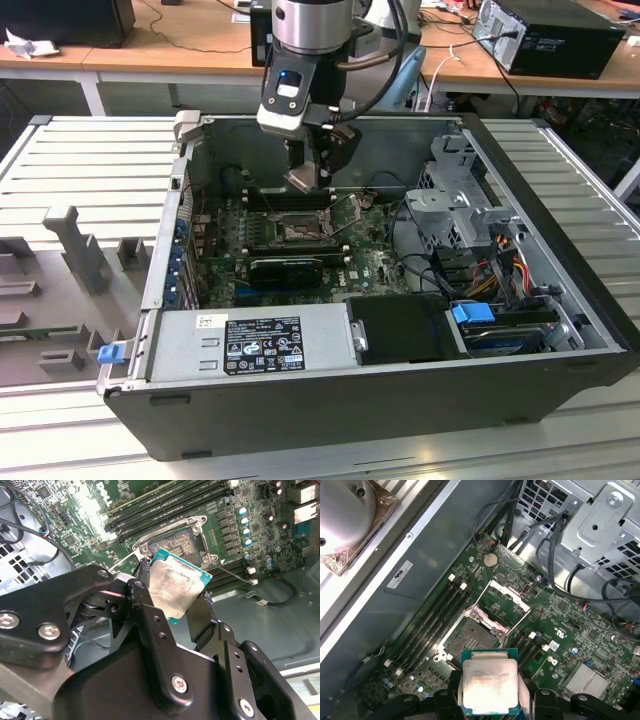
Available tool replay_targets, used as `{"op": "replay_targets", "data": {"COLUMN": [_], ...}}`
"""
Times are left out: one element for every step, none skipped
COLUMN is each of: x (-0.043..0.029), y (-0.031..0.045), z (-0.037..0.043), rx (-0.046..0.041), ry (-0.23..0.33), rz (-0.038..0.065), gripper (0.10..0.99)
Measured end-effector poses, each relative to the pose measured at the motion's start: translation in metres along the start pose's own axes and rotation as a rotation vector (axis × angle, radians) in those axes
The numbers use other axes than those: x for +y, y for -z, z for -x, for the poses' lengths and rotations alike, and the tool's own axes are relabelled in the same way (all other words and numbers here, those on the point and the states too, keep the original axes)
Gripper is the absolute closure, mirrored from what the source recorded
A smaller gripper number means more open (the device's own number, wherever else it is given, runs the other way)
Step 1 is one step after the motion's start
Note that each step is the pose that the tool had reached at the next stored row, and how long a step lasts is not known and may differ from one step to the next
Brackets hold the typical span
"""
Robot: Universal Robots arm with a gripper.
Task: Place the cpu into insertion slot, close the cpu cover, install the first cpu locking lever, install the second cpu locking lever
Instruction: 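Place the cpu into insertion slot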
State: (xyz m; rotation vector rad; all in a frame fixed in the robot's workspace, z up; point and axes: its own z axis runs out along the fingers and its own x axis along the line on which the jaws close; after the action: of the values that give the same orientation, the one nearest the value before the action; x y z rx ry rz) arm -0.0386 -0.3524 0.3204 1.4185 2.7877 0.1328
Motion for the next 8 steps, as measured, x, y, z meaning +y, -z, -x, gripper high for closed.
{"op": "replay_targets", "data": {"x": [-0.0001, -0.0002, -0.0003, -0.0003, -0.0004, -0.0004, -0.0005, -0.0005], "y": [-0.0008, -0.0017, -0.003, -0.0037, -0.0046, -0.0053, -0.0062, -0.0067], "z": [0.0, 0.0001, 0.0001, 0.0001, 0.0001, 0.0001, 0.0002, 0.0002], "rx": [-0.0001, -0.0001, -0.0001, -0.0004, -0.0011, -0.002, -0.0034, -0.0041], "ry": [-0.002, -0.003, -0.007, -0.013, -0.022, -0.033, -0.05, -0.06], "rz": [0.0, 0.0, -0.001, -0.001, -0.001, -0.001, -0.001, -0.001], "gripper": [0.553, 0.553, 0.553, 0.553, 0.553, 0.553, 0.553, 0.553]}}
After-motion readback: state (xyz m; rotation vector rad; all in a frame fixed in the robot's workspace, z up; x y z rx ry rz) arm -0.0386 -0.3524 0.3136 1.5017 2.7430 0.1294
